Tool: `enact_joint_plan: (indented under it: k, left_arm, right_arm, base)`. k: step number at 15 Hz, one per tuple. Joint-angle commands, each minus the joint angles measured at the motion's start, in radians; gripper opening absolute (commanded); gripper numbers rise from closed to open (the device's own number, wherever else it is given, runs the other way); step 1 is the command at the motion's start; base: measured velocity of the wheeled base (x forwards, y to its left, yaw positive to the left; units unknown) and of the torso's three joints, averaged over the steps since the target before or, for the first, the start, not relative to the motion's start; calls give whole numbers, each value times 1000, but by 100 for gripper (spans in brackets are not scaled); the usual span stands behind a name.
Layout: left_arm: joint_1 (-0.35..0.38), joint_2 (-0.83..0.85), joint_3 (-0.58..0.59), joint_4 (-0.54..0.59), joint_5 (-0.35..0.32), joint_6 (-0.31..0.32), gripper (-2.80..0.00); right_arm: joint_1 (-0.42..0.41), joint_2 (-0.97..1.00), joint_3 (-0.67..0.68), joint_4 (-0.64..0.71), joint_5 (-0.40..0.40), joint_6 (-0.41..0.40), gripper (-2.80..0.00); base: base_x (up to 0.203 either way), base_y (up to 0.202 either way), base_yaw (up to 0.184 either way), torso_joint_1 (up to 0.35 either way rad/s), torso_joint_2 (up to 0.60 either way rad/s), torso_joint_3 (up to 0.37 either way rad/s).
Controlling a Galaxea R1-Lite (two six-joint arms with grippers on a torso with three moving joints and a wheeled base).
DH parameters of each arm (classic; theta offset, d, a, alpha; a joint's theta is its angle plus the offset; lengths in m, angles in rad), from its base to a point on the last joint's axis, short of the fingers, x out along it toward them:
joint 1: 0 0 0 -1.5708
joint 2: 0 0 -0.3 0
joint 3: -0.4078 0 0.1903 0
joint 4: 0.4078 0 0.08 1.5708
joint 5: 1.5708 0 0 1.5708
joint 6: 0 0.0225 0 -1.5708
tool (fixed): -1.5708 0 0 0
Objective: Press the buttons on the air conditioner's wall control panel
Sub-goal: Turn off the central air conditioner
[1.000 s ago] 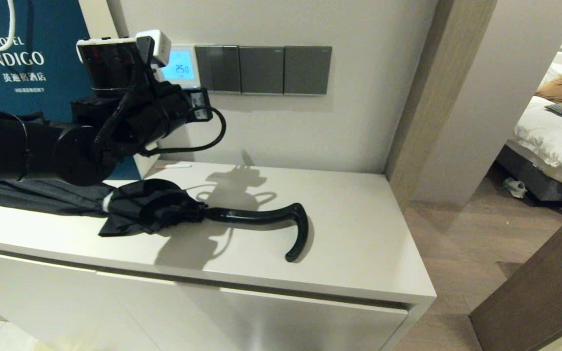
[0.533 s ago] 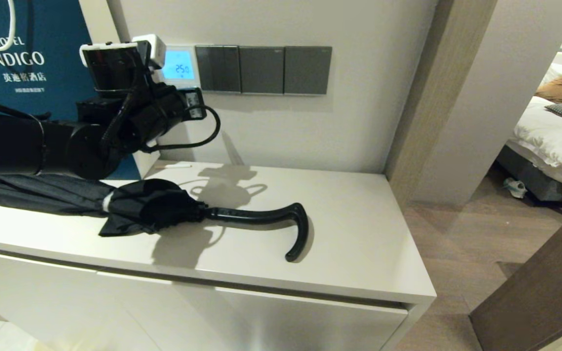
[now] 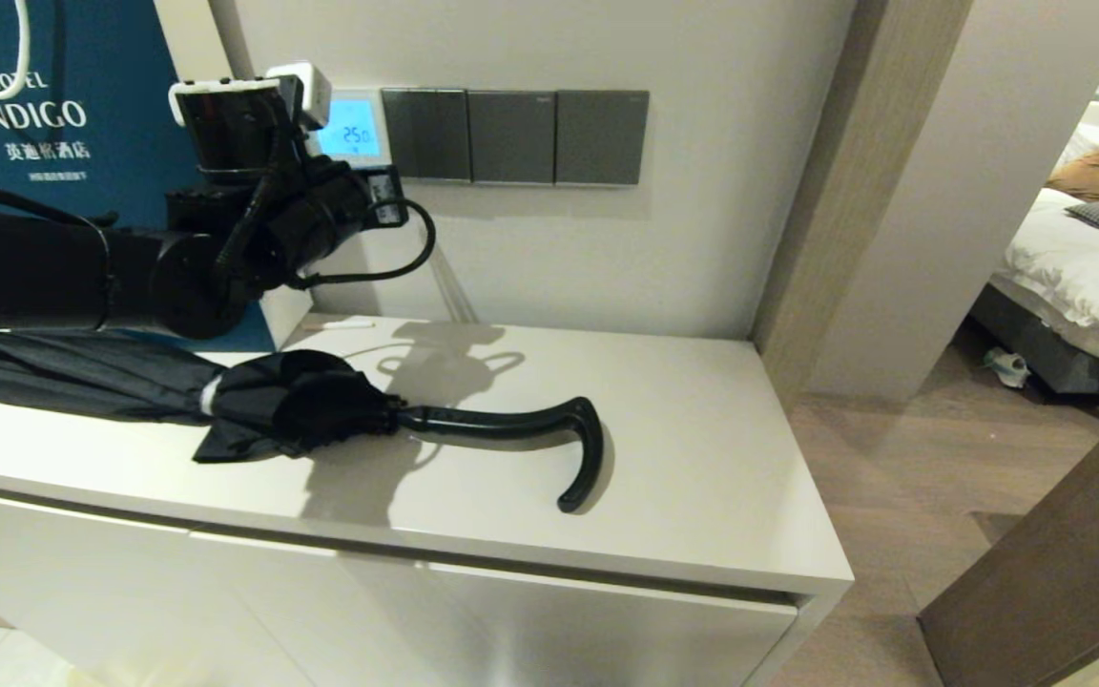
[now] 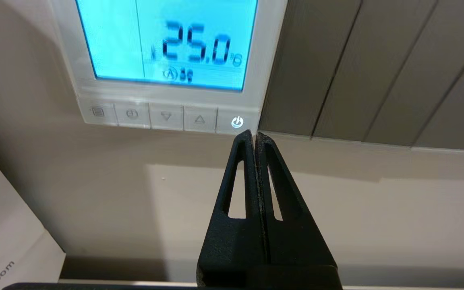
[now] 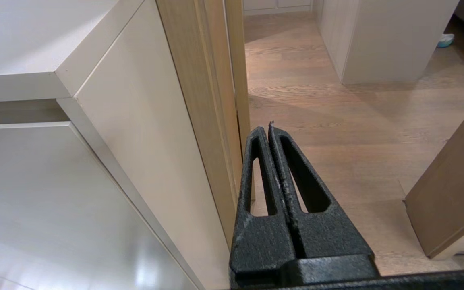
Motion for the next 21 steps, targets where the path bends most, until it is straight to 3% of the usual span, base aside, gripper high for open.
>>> enact_joint_plan:
  k: [1,13,17,21]
  left_arm:
    - [8,15,-15,-3,1,-1,-280]
    - [35,44,-84,32,-1,-2,-280]
    - [31,-20,29,-2,-2,-8,-280]
    - [13,-175,265,-112,1,-5,-280]
  right_arm:
    - [0,1,2,0,0,0,-280]
    - [0,1,2,0,0,0,-280]
    - [0,1,2,0,0,0,-280]
    - [0,1,2,0,0,0,-280]
  base:
    - [0,0,0,0,0,0]
    - [0,0,0,0,0,0]
    - [0,0,0,0,0,0]
    - [0,0,0,0,0,0]
